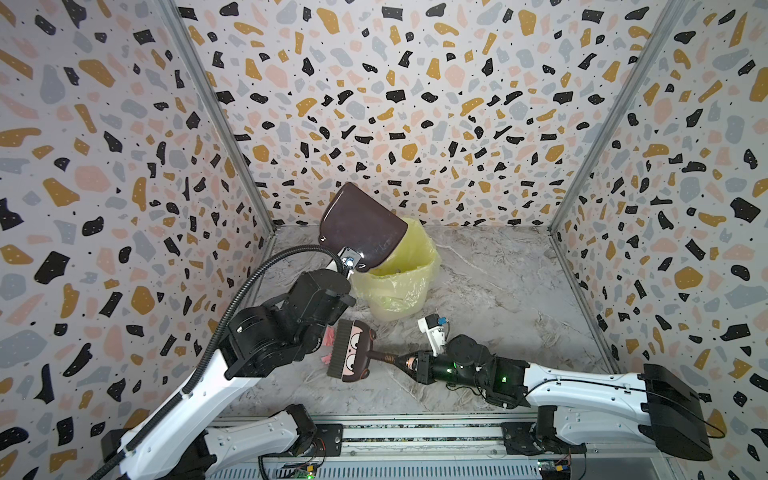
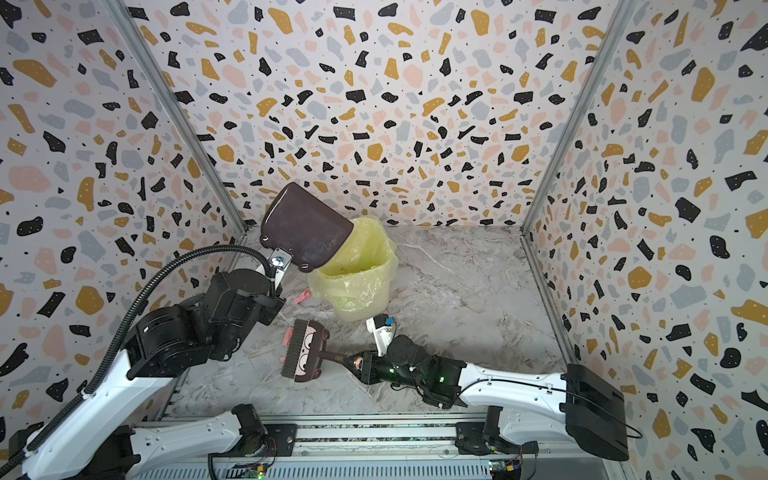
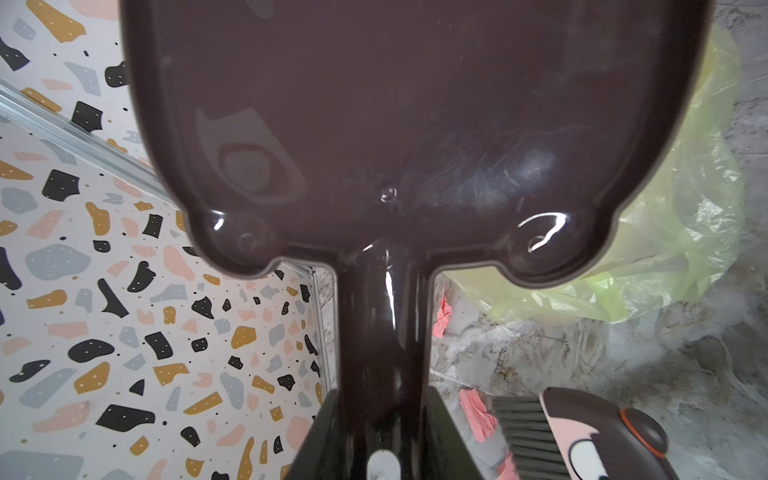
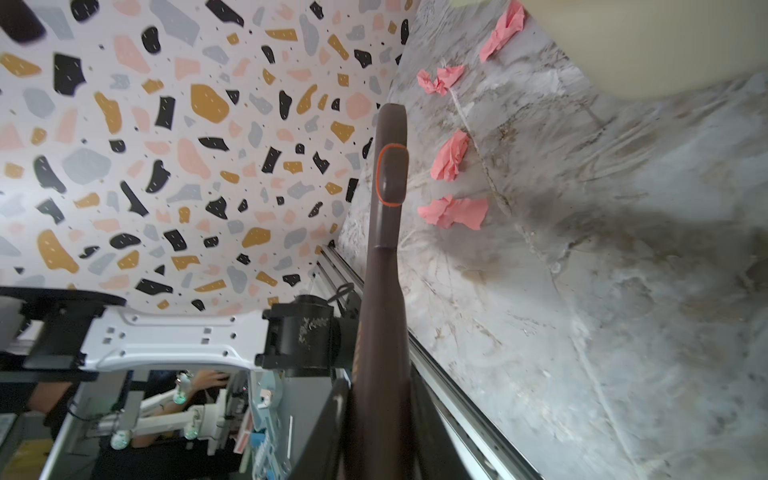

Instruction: Sweep away the paper scraps from the table

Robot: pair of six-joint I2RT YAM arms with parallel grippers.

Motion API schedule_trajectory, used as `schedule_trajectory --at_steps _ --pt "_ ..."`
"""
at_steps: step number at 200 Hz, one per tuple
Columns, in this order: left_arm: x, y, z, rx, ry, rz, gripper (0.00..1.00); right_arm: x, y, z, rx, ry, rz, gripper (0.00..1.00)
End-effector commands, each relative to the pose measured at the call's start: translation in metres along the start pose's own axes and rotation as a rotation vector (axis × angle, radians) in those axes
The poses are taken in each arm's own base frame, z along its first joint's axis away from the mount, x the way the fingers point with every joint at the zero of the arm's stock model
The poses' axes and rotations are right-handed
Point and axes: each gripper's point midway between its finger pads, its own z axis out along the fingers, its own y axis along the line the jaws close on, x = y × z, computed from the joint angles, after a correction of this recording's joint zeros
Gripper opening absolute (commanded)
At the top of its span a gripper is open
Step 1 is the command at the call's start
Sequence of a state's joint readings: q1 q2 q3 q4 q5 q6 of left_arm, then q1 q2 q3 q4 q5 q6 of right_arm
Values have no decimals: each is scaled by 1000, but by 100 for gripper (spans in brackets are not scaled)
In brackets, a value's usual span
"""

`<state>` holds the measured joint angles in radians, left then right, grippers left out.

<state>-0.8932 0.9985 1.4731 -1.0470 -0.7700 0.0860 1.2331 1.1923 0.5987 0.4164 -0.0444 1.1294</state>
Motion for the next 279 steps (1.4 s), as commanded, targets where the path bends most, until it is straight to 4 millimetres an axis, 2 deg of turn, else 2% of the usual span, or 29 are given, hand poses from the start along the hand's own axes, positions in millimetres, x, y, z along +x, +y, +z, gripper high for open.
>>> schedule_trajectory --at_steps 1,37,87,164,179,202,231,279 --pt "1 -1 -4 24 -13 -25 0 -32 48 1 -176 -139 106 0" --pt "3 -1 -6 34 -19 -24 0 -26 43 34 -95 -114 197 0" --pt "12 -3 -7 49 -18 -28 0 -28 36 73 5 -146 276 0" --pt "24 -3 -9 51 -1 -30 0 -27 5 121 191 -119 292 0" --pt "24 -4 -9 51 0 -29 0 -23 -7 127 227 -100 311 0" --pt "24 -4 -8 49 7 -24 0 -17 -22 126 270 -75 342 0" --pt "23 -2 -9 41 5 -31 0 -5 -42 112 328 -32 380 0" --pt "20 -3 -7 42 4 -41 0 3 -64 66 409 30 377 0"
